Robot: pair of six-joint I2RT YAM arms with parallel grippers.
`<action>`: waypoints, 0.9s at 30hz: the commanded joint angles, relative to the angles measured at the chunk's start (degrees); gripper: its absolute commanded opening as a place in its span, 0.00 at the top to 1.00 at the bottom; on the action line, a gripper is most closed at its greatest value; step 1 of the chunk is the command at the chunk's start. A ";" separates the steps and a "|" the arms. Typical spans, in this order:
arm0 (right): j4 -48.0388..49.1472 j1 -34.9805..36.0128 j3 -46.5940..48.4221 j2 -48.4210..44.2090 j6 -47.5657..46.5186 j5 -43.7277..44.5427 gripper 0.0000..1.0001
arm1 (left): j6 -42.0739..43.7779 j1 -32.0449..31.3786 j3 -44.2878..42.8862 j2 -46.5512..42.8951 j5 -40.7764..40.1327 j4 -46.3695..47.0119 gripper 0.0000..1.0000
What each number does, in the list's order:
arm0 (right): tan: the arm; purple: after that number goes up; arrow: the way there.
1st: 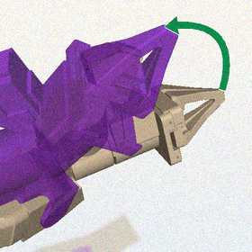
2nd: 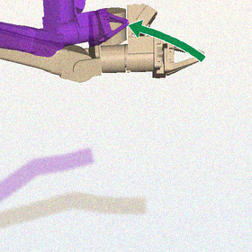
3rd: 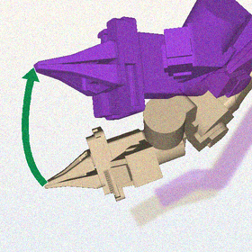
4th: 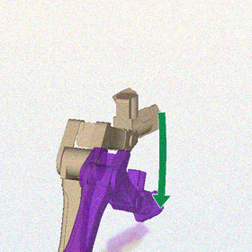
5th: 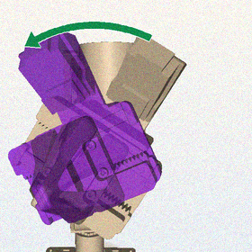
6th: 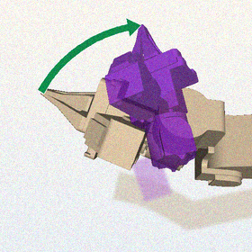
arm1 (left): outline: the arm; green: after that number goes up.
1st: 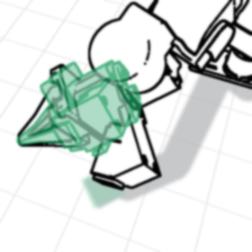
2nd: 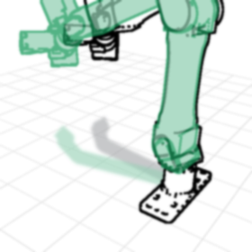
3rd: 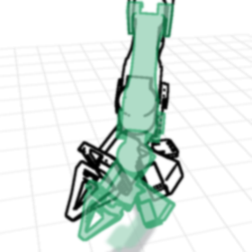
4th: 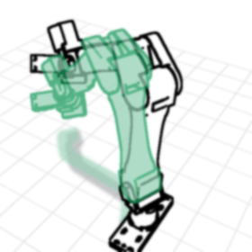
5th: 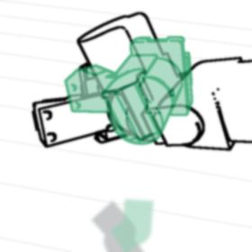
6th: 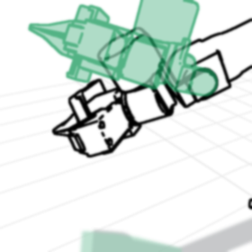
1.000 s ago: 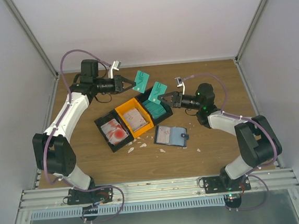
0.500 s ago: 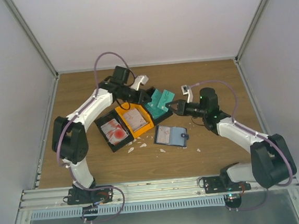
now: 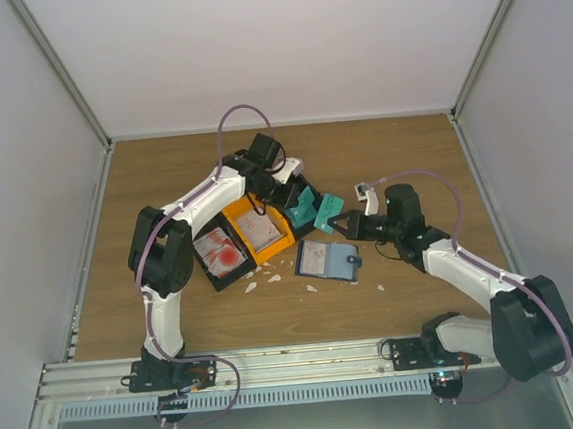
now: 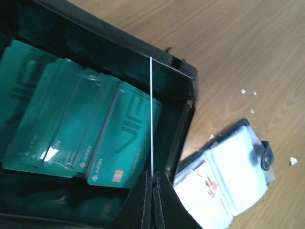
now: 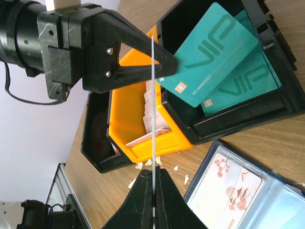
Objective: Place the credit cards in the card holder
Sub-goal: Place the credit card in the storage box.
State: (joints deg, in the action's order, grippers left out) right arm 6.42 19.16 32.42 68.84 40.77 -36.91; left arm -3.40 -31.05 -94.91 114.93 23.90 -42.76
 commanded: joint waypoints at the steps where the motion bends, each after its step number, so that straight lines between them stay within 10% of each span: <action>1: -0.79 -0.49 -0.99 -1.63 -0.49 1.26 1.00 | 0.82 -0.41 -2.63 1.67 -5.17 -0.64 1.00; 13: -1.39 -0.45 -1.42 -2.76 0.27 1.35 1.00 | 6.47 -2.26 -4.42 6.40 -5.20 -2.47 0.92; 27: -10.99 -0.52 -2.15 -6.24 -1.23 5.36 1.00 | 0.31 -4.52 -2.09 -4.09 -8.37 -0.39 0.41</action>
State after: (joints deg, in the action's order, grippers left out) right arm 0.75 19.16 31.03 64.29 40.82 -33.34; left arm 0.67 -34.48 -98.76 118.32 17.67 -45.58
